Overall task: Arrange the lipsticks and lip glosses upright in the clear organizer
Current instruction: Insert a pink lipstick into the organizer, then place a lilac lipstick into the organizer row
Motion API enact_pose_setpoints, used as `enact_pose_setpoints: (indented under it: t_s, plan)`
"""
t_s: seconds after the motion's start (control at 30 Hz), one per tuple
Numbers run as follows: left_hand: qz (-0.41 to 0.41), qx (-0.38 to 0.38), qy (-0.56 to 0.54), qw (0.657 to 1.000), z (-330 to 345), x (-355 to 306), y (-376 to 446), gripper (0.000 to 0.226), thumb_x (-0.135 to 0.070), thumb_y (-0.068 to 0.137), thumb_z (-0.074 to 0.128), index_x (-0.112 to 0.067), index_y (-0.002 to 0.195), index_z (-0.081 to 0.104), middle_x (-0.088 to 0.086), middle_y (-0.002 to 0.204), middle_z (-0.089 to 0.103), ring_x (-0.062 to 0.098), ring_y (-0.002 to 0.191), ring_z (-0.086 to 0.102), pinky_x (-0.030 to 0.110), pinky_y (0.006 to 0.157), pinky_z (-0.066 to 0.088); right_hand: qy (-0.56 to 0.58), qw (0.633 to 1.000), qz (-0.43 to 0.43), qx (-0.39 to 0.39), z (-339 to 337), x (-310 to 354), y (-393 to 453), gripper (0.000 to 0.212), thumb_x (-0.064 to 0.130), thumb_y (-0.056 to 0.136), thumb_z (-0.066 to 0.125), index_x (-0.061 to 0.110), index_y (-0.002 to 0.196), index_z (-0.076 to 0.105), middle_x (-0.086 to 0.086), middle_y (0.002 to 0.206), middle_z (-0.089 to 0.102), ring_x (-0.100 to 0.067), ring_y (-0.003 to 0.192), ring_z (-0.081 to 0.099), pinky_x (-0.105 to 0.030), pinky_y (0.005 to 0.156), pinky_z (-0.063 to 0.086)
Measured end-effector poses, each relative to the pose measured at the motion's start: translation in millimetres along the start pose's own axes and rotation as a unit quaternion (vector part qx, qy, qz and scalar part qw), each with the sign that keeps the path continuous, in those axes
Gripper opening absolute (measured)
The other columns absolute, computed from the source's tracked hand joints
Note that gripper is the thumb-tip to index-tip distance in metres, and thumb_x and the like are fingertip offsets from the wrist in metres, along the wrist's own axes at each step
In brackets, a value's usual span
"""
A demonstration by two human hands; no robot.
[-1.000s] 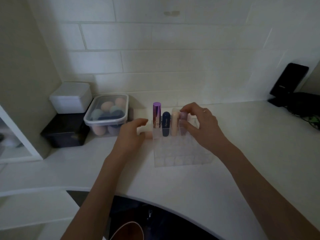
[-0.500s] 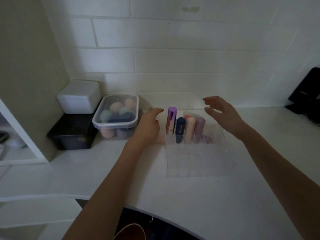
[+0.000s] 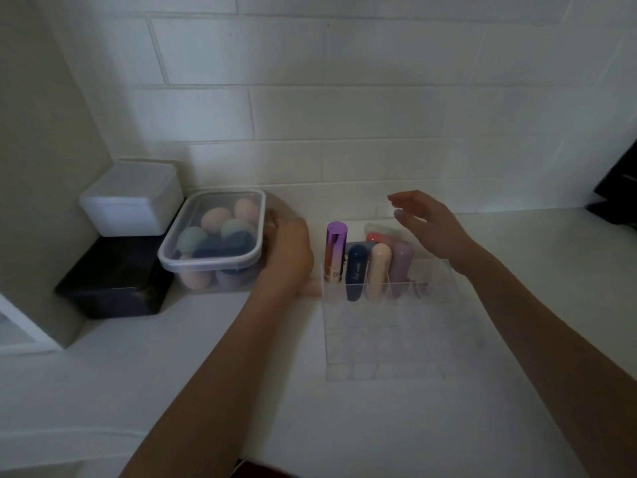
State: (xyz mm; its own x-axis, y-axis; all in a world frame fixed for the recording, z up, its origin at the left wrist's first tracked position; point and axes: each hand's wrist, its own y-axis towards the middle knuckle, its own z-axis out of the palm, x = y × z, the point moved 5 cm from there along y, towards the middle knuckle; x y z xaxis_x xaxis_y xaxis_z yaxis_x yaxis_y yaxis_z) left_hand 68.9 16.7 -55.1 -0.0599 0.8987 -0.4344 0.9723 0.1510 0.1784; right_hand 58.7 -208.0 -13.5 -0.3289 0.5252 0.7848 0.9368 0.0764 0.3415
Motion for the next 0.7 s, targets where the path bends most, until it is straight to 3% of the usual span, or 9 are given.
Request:
enact_pose_setpoints:
  t_s: [0.1,0.2,0.27,0.37,0.5,0.6,0.7]
  plan:
    - [0.011,-0.003,-0.071,0.997,2,2,0,0.018,-0.002,0.088,0.046,-0.009,0.101,0.057,0.019,0.114,0.061,0.037,0.101,0.059,0.037,0.085,0.049,0.009,1.000,0.010,0.005,3,0,-1,0.027,0.006,0.091,0.055,0.006,0.117,0.060,-0.003,0.114,0.062,-0.010,0.101,0.056,0.002,0.082,0.039]
    - [0.008,-0.043,-0.256,0.966,-18,-3,-6,0.035,0.004,0.086,0.050,-0.011,0.117,0.058,0.011,0.104,0.066,0.016,0.092,0.063,0.026,0.083,0.051,0.030,0.999,0.014,0.011,3,7,-4,0.024,0.003,0.090,0.055,0.008,0.113,0.062,-0.010,0.116,0.065,-0.012,0.101,0.059,-0.003,0.082,0.044]
    - [0.022,-0.081,-0.338,0.938,-45,-15,-19,0.038,0.005,0.083,0.058,-0.010,0.118,0.058,-0.006,0.085,0.062,-0.002,0.076,0.060,0.017,0.077,0.052,0.047,0.999,0.005,-0.005,-2,18,-7,0.022,0.003,0.089,0.055,0.009,0.109,0.064,-0.010,0.114,0.066,-0.011,0.100,0.060,-0.008,0.084,0.046]
    - [0.060,-0.154,-0.430,0.888,-80,-31,-35,0.027,-0.007,0.077,0.071,-0.018,0.100,0.064,-0.009,0.075,0.064,0.008,0.086,0.064,0.031,0.091,0.054,0.045,0.998,-0.016,-0.031,-13,41,-15,0.019,0.009,0.089,0.058,0.017,0.104,0.065,0.003,0.110,0.067,-0.009,0.104,0.059,-0.025,0.095,0.046]
    - [0.075,-0.171,-0.559,0.808,-111,-41,-54,0.021,-0.011,0.071,0.078,-0.009,0.088,0.066,0.004,0.089,0.070,0.017,0.088,0.070,0.026,0.083,0.058,0.097,0.994,-0.052,-0.023,-21,83,-35,0.019,0.016,0.089,0.060,0.018,0.107,0.063,0.005,0.109,0.068,-0.005,0.106,0.062,-0.029,0.097,0.048]
    - [0.139,-0.153,-0.583,0.786,-125,-56,-75,0.020,-0.004,0.073,0.077,-0.005,0.086,0.062,0.008,0.088,0.070,0.015,0.090,0.072,0.021,0.078,0.057,0.160,0.985,-0.066,-0.004,-18,112,-54,0.022,0.020,0.089,0.060,0.017,0.111,0.057,-0.009,0.100,0.073,-0.022,0.096,0.068,-0.034,0.089,0.052]
    - [0.179,-0.131,-0.577,0.786,-127,-66,-95,0.021,0.000,0.073,0.077,-0.006,0.082,0.058,0.008,0.084,0.068,0.009,0.092,0.072,0.019,0.076,0.056,0.260,0.964,-0.048,-0.022,-17,123,-71,0.022,0.018,0.091,0.058,0.009,0.109,0.049,-0.013,0.092,0.072,-0.021,0.084,0.072,-0.031,0.080,0.058]
